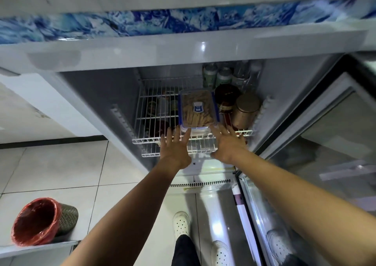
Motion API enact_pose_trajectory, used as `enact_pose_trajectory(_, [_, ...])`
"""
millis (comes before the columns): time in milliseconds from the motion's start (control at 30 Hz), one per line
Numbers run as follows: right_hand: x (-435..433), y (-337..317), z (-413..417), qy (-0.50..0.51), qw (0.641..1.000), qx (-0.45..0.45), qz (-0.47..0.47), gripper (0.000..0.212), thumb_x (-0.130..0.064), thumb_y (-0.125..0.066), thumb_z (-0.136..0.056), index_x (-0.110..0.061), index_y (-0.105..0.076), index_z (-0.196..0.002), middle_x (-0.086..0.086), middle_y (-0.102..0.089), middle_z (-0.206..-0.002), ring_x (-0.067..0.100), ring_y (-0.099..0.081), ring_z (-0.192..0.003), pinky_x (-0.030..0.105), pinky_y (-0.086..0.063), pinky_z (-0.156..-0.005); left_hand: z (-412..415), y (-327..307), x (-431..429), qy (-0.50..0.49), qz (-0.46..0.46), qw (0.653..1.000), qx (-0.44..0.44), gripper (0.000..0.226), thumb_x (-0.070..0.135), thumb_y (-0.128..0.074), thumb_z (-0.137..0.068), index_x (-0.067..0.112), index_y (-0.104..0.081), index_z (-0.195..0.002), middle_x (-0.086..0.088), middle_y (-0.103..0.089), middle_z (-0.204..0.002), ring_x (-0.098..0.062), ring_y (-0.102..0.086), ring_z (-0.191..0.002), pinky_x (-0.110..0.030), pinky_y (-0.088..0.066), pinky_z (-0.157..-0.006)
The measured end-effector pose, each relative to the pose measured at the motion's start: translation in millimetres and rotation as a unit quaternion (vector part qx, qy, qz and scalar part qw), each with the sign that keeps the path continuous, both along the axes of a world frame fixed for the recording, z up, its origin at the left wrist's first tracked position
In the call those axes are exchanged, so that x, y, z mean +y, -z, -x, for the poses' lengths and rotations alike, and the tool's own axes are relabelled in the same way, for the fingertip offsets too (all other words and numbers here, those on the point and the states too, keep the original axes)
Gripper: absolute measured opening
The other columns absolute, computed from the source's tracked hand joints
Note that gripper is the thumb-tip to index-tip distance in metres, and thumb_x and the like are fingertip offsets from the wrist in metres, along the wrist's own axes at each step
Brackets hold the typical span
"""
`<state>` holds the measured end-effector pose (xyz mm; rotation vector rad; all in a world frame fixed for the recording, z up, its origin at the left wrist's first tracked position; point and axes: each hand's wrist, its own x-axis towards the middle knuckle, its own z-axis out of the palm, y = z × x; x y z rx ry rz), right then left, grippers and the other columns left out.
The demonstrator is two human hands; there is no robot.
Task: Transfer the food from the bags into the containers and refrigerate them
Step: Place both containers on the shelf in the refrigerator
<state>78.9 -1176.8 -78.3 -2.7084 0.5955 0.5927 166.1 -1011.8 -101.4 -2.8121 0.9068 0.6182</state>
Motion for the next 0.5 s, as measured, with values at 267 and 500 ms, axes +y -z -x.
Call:
enact_pose_trajectory(267, [70,-19,113,0.017,0.993,-0.081,-0.084,0.085,-0.061,-0.053,-0.090,-0.039,-0.006,-0.157,-0.007,0.009,-0.166,0.021,0.009,-0.153,0.054,-0.006,-0.122,122,-27,75,-0.080,0.146,0.986,0.014,0.092,0.053,-0.054,-0.090,0.037,0.007,-0.157,-0.006,0.012,-0.167,-0.035,0.010,-0.153,-0.050,-0.005,-0.123])
enact_pose_trajectory(500, [171,-10,189,-0.044,0.971,-0.092,-0.215,0.072,-0.062,-0.050,-0.092,-0.044,-0.018,-0.154,-0.018,0.003,-0.163,0.011,0.009,-0.153,0.043,-0.006,-0.122,233,-41,176,-0.246,0.107,0.959,0.090,0.086,0.057,-0.051,-0.093,0.043,0.007,-0.155,-0.001,0.013,-0.167,-0.028,0.014,-0.153,-0.044,-0.002,-0.123])
